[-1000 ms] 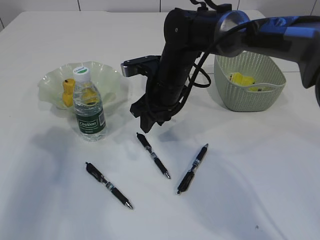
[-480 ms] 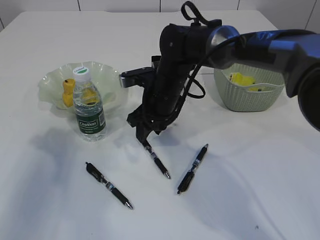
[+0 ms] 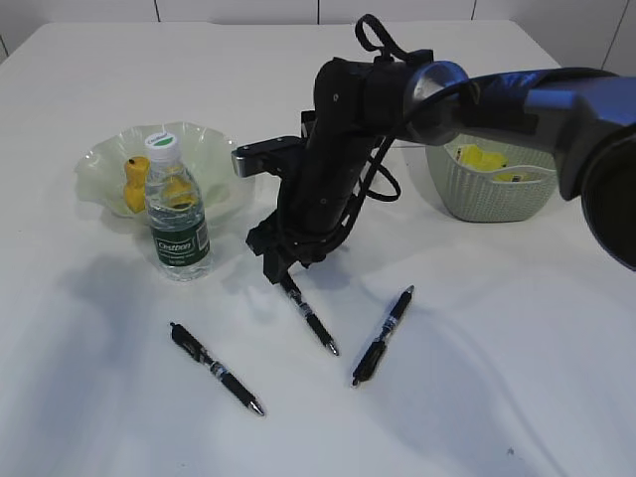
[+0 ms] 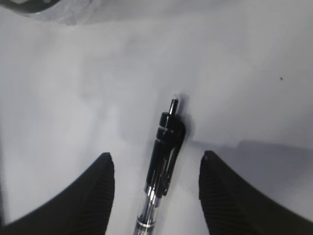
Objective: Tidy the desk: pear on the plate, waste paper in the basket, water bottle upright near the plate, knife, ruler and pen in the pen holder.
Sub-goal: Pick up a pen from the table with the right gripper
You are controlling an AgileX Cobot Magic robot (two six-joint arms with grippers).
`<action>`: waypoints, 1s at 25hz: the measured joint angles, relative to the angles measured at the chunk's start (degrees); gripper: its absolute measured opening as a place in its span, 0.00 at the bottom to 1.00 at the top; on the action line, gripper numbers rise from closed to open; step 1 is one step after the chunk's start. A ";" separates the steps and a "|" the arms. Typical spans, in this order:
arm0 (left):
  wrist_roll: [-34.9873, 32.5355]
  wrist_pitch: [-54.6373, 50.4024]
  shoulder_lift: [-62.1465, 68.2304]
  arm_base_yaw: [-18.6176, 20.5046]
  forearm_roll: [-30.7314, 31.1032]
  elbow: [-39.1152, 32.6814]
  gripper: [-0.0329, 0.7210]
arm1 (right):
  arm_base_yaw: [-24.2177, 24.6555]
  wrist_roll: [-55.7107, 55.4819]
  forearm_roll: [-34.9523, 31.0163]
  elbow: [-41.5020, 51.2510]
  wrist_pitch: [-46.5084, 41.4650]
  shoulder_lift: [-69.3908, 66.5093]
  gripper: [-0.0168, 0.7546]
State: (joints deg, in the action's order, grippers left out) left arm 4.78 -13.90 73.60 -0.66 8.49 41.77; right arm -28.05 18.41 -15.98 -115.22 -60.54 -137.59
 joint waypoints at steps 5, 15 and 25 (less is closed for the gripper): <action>0.00 0.00 0.00 0.00 0.10 0.00 0.49 | 0.00 0.00 0.00 0.00 0.12 -0.87 0.55; 0.00 -0.12 0.00 0.00 0.10 0.00 0.49 | 0.00 0.00 0.10 -1.05 -0.27 -2.93 0.55; 0.00 -0.12 0.00 0.00 1.35 0.00 0.49 | 0.00 0.10 4.17 -1.27 -1.88 -2.93 0.55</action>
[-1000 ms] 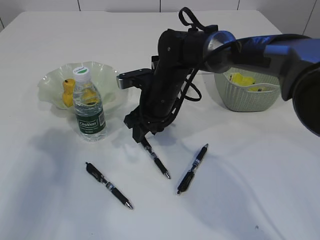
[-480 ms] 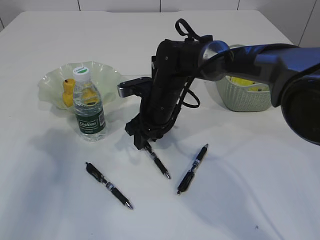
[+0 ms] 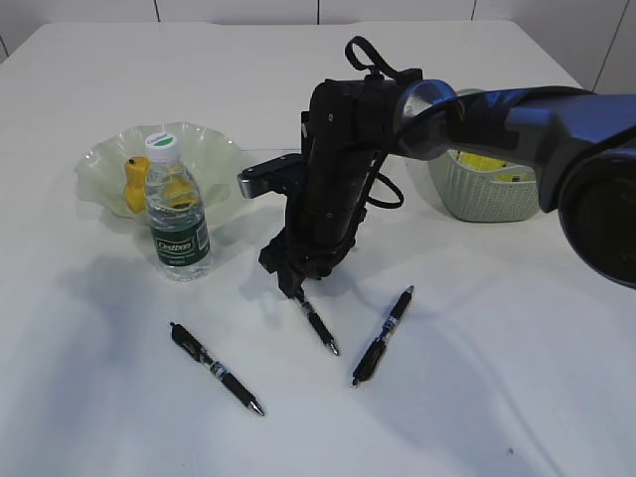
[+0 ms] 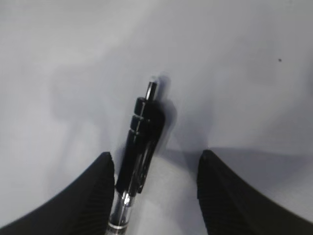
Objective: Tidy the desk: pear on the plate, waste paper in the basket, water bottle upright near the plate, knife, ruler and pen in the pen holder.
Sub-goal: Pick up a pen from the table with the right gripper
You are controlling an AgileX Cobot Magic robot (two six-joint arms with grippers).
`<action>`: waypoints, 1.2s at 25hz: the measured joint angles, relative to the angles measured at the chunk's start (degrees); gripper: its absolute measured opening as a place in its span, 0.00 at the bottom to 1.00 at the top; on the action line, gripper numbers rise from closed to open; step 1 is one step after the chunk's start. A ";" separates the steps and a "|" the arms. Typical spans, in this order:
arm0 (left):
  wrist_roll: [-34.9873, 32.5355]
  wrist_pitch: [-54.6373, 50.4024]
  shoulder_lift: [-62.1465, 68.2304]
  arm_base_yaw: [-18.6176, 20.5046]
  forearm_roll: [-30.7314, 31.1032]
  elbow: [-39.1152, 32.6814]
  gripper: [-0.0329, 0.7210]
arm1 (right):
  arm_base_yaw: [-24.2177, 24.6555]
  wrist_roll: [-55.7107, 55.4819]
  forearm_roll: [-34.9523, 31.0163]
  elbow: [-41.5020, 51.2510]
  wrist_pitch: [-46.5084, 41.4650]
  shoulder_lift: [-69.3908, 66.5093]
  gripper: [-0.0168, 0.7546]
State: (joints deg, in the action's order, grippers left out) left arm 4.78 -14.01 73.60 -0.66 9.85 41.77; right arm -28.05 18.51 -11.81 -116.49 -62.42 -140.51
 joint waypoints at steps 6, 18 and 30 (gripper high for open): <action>0.00 0.00 0.00 0.00 0.37 0.00 0.50 | -0.14 -0.33 2.42 -0.17 -0.22 0.00 0.55; 0.00 0.00 0.00 0.00 0.70 0.00 0.49 | -0.14 -7.38 3.62 -0.26 -0.63 0.00 0.51; 0.00 0.00 0.00 0.00 0.97 0.00 0.49 | -0.14 -7.95 3.85 -0.26 -1.47 0.00 0.28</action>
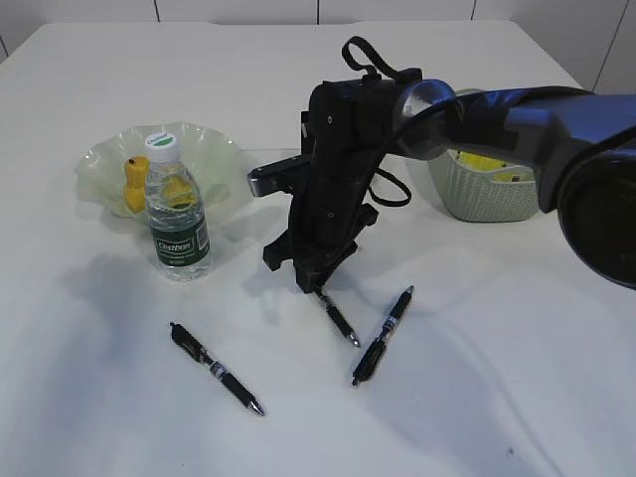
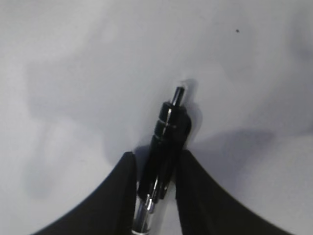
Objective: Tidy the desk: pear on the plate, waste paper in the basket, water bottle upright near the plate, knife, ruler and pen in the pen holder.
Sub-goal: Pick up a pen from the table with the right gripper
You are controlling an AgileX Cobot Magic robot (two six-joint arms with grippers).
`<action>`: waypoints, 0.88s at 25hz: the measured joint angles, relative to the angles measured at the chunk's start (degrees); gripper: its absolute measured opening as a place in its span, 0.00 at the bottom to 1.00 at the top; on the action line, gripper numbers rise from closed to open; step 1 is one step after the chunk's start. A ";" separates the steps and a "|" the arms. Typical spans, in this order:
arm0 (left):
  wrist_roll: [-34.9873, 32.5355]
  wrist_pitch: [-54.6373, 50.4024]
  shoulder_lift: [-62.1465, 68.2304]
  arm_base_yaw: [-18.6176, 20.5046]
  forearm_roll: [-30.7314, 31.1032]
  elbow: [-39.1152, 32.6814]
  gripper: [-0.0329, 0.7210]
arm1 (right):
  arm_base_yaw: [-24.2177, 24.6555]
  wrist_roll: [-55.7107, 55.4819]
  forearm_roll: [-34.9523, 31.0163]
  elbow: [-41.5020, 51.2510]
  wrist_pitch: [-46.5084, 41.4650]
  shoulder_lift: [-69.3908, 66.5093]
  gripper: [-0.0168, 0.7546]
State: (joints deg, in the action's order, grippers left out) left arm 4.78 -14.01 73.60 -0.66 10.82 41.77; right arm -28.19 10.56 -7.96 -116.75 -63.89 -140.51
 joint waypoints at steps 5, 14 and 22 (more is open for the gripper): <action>0.00 0.00 0.00 0.00 0.13 0.00 0.49 | 0.00 -0.12 -0.12 0.00 0.00 0.00 0.20; 0.00 0.00 0.00 0.00 0.13 0.00 0.50 | 0.00 -0.12 -0.21 0.00 0.00 0.00 0.17; 0.00 0.00 0.00 0.00 0.13 0.00 0.49 | 0.00 -0.12 -0.34 -0.35 -0.51 -0.05 0.16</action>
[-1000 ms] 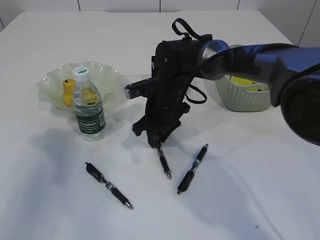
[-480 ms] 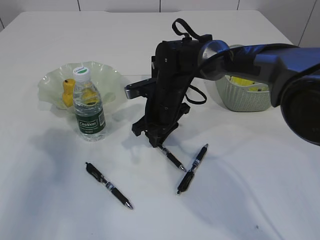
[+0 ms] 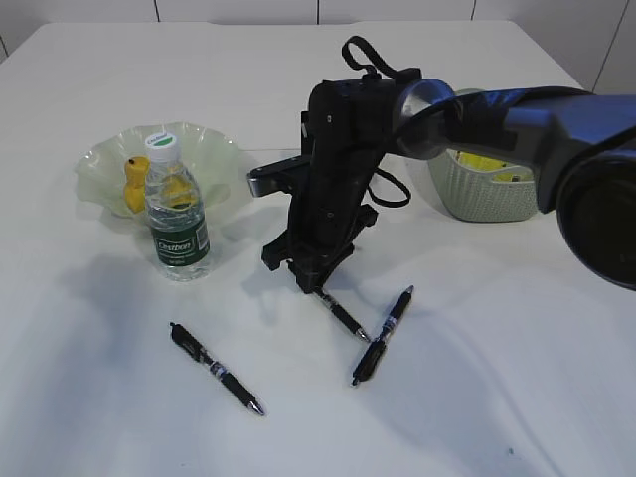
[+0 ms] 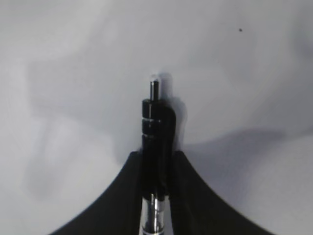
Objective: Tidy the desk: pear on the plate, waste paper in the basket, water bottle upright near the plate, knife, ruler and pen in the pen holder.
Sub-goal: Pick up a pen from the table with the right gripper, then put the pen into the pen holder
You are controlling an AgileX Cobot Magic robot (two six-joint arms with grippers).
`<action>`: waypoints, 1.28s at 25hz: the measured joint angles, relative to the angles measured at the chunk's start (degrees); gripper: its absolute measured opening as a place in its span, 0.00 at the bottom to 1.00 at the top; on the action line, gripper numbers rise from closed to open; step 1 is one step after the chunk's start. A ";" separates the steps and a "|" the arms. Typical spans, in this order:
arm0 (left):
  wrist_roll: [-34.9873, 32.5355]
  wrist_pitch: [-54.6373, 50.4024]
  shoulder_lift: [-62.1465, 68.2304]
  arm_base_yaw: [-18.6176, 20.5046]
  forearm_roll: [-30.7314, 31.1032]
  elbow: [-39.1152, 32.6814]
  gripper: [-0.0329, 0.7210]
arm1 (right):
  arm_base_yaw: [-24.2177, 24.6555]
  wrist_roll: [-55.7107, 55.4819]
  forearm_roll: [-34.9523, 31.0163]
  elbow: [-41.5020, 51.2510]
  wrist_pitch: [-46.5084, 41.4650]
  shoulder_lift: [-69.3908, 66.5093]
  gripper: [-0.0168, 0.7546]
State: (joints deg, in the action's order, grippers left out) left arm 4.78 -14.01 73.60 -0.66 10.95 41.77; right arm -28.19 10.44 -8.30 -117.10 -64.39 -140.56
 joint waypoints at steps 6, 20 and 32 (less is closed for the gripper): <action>0.00 0.10 0.00 0.00 0.00 0.00 0.49 | 0.00 -0.12 0.00 -4.86 -4.02 -0.62 0.16; 0.00 0.43 0.00 0.00 0.00 0.00 0.49 | 0.00 -0.12 0.00 -15.86 -5.73 -0.62 0.16; 0.00 0.66 0.00 0.00 0.00 0.00 0.50 | 0.00 -0.12 4.61 -20.21 -6.29 -0.62 0.16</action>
State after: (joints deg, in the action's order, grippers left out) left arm 4.78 -13.35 73.60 -0.66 10.95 41.77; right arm -28.19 10.32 -3.70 -137.31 -70.68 -141.18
